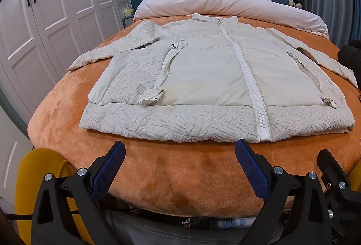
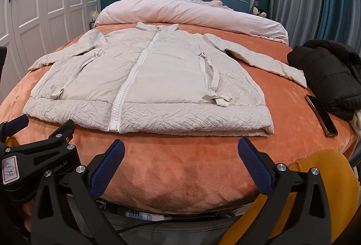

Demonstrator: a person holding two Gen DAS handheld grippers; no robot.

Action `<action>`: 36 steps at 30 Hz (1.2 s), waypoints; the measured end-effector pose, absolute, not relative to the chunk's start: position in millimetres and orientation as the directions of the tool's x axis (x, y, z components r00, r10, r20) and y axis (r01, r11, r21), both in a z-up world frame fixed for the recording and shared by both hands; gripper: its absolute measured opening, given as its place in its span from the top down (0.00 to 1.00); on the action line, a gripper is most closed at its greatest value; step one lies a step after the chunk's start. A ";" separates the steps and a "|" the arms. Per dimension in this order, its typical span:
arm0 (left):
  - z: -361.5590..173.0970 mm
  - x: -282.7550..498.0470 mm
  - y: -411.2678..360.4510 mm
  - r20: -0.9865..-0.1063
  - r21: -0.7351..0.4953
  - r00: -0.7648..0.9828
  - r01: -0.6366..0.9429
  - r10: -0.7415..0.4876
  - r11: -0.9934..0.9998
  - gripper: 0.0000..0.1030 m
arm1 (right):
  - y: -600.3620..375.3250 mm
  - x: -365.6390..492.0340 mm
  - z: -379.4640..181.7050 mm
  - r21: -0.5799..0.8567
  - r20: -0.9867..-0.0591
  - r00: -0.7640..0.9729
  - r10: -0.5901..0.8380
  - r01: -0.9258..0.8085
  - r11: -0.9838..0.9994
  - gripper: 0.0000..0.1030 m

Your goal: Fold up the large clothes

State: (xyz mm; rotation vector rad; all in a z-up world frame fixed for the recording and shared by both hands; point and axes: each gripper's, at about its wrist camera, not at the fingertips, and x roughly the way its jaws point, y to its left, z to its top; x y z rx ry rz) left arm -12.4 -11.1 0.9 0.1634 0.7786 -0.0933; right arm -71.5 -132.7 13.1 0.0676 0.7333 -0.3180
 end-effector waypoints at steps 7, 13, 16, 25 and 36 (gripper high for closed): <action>0.8 -12.6 -11.6 -0.704 0.113 0.709 0.143 -0.022 0.983 0.08 | -132.8 -71.6 13.3 -0.050 -0.667 0.697 -0.262 0.308 0.950 0.05; 0.8 -12.6 -11.7 -0.704 0.114 0.710 0.143 -0.021 0.983 0.08 | -133.0 -71.7 13.4 -0.050 -0.668 0.697 -0.261 0.309 0.950 0.05; 0.7 -12.6 -11.6 -0.704 0.113 0.710 0.144 -0.022 0.983 0.08 | -132.8 -71.6 13.3 -0.049 -0.668 0.697 -0.261 0.309 0.950 0.05; 0.6 -12.8 -11.9 -0.704 0.114 0.710 0.143 -0.022 0.983 0.09 | -133.3 -71.7 13.4 -0.049 -0.668 0.697 -0.261 0.309 0.950 0.05; 0.4 -13.0 -11.8 -0.703 0.114 0.710 0.143 -0.022 0.983 0.10 | -132.8 -71.5 13.0 -0.049 -0.669 0.697 -0.260 0.309 0.950 0.05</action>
